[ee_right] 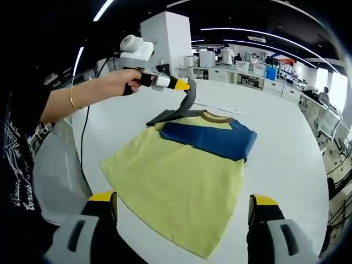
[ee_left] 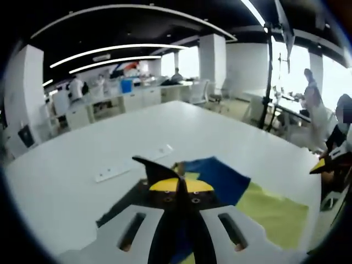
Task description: Fold the garment on the visible template until the final outline fits inside the template.
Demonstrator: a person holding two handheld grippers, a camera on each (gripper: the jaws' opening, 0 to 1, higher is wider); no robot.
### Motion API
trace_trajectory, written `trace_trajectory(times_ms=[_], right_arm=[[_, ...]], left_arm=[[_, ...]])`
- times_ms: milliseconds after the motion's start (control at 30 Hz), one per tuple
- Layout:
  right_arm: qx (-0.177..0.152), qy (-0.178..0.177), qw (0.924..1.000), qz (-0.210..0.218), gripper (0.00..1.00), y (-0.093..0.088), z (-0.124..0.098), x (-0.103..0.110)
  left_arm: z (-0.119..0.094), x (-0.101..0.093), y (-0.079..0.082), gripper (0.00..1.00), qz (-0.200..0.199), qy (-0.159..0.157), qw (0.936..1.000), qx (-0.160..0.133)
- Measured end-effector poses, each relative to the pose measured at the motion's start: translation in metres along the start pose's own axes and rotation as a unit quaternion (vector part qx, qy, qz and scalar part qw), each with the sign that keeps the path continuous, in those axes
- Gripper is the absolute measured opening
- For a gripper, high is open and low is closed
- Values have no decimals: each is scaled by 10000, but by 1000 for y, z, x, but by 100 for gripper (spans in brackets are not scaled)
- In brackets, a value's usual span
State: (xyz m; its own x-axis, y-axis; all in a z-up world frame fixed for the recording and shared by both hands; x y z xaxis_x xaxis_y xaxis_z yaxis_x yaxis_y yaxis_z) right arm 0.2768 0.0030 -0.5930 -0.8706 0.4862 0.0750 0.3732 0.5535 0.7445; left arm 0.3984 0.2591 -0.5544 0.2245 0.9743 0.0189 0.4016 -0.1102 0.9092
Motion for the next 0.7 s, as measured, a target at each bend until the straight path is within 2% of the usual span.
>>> trace_trajectory(times_ms=[400, 533, 700], right_arm=[[84, -41, 9999, 67, 99, -7, 3, -4], [108, -50, 9999, 88, 99, -8, 4, -5], [95, -42, 9999, 138, 99, -8, 7, -6]], left_arm=[[20, -25, 8, 0, -40, -283, 9996, -42], [25, -37, 8, 0, -95, -416, 9991, -60], [32, -52, 2, 0, 52, -606, 9981, 24]])
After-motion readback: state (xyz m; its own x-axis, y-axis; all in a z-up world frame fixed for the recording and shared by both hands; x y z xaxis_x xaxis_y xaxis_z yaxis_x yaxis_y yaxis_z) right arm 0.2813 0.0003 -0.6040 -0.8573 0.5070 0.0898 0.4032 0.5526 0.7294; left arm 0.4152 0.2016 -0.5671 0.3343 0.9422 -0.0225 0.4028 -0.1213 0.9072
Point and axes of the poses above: the point that each gripper's makers call its tool centre point, and the gripper's own axes: z roughly forward along the fingers, x roughly to its left, y roughly out of its top, the point moved 5 cm from there along -z, roughly backward along the fingers, and after that the axes turned 1 degree about -y, right-handed, at the moved point
